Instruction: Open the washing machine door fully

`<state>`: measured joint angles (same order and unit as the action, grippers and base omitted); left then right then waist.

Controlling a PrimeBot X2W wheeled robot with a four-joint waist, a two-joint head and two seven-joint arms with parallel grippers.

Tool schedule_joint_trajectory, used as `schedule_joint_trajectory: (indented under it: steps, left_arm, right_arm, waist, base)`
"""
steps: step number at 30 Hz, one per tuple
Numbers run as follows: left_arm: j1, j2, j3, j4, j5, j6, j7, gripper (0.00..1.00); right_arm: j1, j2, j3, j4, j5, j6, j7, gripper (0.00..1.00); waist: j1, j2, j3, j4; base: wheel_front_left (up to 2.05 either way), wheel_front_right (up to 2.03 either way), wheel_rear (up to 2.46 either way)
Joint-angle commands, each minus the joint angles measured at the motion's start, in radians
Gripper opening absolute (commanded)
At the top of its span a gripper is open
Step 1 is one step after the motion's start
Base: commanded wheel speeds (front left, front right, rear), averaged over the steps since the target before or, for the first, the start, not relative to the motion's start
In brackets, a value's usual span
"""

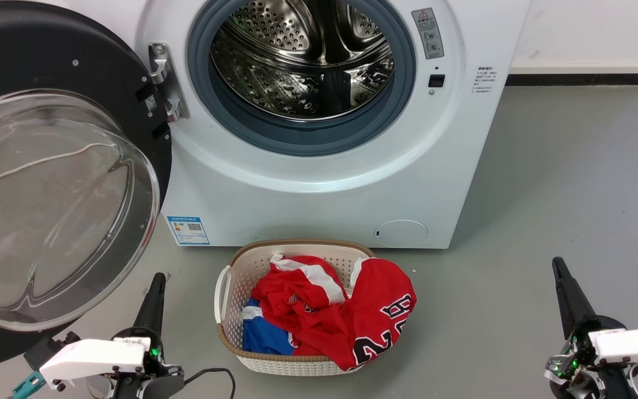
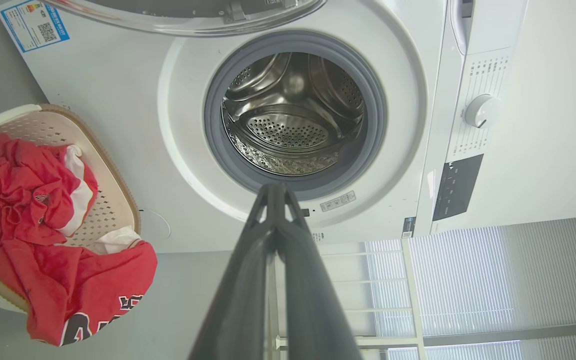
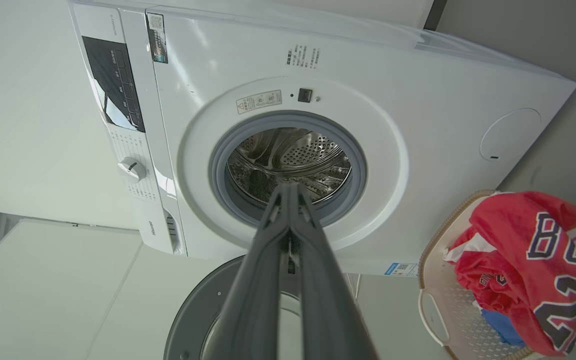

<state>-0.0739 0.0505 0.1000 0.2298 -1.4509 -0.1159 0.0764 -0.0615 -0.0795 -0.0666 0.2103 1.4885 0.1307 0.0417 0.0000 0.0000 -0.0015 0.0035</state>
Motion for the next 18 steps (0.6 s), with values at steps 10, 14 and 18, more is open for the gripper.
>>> schedule_joint_trajectory:
  steps: [10, 14, 18]
  left_arm:
    - [-0.032, 0.000, 0.011, 0.009, -0.092, -0.013, 0.025, 0.00]
    - [-0.037, 0.000, 0.014, 0.013, -0.121, -0.015, 0.031, 0.00]
    - [-0.038, -0.001, 0.016, 0.016, -0.149, -0.016, 0.037, 0.00]
  right_arm:
    - [-0.037, 0.001, -0.007, 0.020, 0.089, 0.000, 0.027, 0.00]
    - [-0.046, 0.002, -0.009, 0.027, 0.118, 0.000, 0.035, 0.00]
    - [-0.049, 0.003, -0.011, 0.032, 0.144, 0.000, 0.042, 0.00]
  waist:
    - [0.0000, 0.0000, 0.002, -0.002]
    - [0.0000, 0.0000, 0.003, -0.002]
    - [0.0000, 0.0000, 0.004, -0.003]
  base:
    - [0.00, 0.00, 0.00]
    - [0.00, 0.00, 0.00]
    - [0.00, 0.00, 0.00]
